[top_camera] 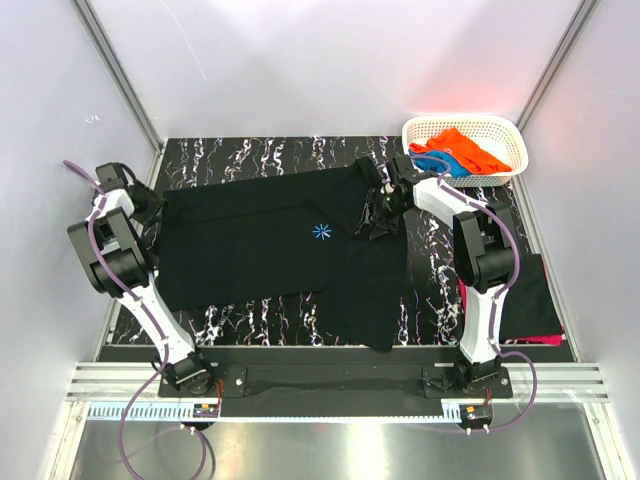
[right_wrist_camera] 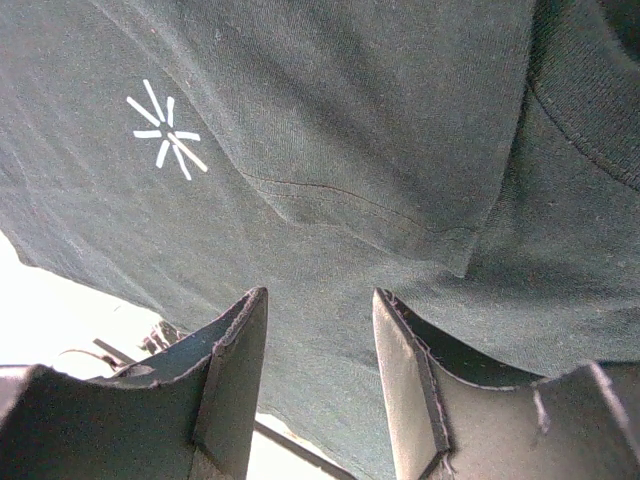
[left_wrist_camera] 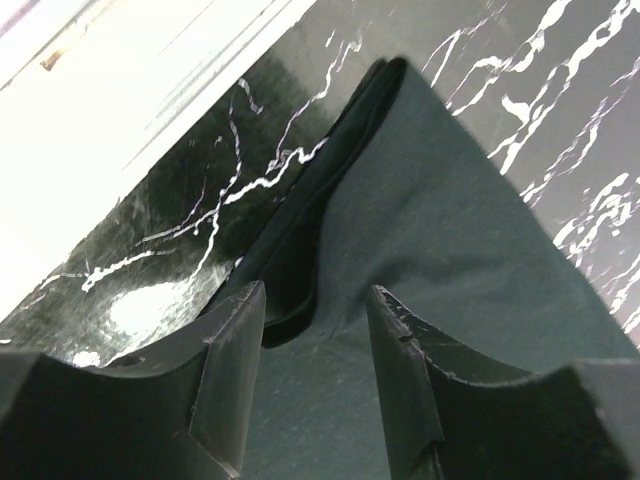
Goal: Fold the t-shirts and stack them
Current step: Flatten the tshirt out
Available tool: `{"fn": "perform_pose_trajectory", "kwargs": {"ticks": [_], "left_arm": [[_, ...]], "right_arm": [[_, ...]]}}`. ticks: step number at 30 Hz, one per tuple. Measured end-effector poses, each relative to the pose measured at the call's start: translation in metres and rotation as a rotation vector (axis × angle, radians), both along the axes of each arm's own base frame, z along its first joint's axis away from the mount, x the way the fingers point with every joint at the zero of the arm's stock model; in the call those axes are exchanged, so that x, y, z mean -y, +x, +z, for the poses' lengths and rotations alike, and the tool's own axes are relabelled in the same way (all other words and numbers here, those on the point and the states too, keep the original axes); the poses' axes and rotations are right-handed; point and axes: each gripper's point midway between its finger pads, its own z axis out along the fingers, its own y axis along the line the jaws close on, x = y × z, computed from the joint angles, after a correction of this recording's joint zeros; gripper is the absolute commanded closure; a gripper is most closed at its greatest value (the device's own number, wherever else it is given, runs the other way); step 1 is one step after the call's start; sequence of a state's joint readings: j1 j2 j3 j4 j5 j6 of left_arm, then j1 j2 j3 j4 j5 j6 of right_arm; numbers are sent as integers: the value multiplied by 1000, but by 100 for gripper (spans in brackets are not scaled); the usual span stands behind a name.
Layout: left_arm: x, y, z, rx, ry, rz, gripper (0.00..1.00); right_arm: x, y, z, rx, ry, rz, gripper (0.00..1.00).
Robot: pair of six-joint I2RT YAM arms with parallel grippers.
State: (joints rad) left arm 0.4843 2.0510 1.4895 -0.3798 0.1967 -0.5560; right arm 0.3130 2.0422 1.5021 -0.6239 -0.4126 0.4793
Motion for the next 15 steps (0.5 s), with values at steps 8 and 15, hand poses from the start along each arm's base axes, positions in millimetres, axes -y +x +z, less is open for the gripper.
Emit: {"fn": "perform_pose_trajectory", "kwargs": {"ticks": [8,15], "left_arm": [[4,-5,-5,-18,2,-33,65],[9,-6,-6,-14,-13,-59,74]], "right_arm": [[0,0,0,0,0,0,47],[1,-3,-4,-8,-5,-2,45]]}}
